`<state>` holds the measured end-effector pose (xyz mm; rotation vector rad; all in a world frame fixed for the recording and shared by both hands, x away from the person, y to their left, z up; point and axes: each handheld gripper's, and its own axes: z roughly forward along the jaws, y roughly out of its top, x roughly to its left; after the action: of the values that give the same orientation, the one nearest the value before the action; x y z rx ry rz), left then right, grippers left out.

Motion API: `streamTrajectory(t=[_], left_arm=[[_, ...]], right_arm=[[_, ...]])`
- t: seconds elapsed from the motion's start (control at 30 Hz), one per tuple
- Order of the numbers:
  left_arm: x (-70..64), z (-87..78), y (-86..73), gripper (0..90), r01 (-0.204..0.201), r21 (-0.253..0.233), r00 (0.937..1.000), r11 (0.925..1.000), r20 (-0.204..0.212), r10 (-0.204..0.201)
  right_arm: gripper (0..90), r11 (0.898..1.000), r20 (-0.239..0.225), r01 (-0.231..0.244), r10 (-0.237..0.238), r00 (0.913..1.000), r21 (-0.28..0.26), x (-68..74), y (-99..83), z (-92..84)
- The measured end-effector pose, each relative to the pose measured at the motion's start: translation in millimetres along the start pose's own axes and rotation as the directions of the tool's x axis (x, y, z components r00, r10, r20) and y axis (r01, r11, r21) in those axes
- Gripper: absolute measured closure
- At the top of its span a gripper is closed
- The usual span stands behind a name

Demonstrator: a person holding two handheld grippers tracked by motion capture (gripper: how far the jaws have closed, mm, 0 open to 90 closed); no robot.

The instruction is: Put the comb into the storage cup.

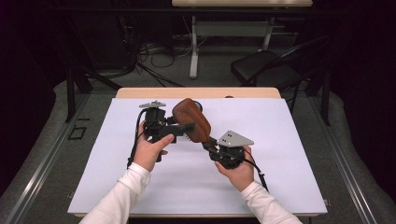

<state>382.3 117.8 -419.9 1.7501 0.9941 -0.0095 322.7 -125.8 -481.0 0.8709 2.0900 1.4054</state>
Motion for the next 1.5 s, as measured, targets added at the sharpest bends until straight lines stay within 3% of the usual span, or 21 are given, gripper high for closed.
streamTrajectory(t=[0.87, 1.5], left_arm=[[-2.6, 17.7, 4.6, 15.1, 0.029, 0.018, 0.9993, 0.9994, 0.024, -0.03], [0.1, 21.9, 5.2, 17.3, 0.054, 0.024, 0.9978, 0.9982, 0.038, -0.055]], right_arm=[[72.0, 1.0, -0.01, 0.015, -0.015, 0.9998, -0.008, 4.8, -1.1, 1.4], [72.0, 1.0, -0.014, 0.02, -0.02, 0.9997, -0.013, 6.4, -2.3, 2.0]])
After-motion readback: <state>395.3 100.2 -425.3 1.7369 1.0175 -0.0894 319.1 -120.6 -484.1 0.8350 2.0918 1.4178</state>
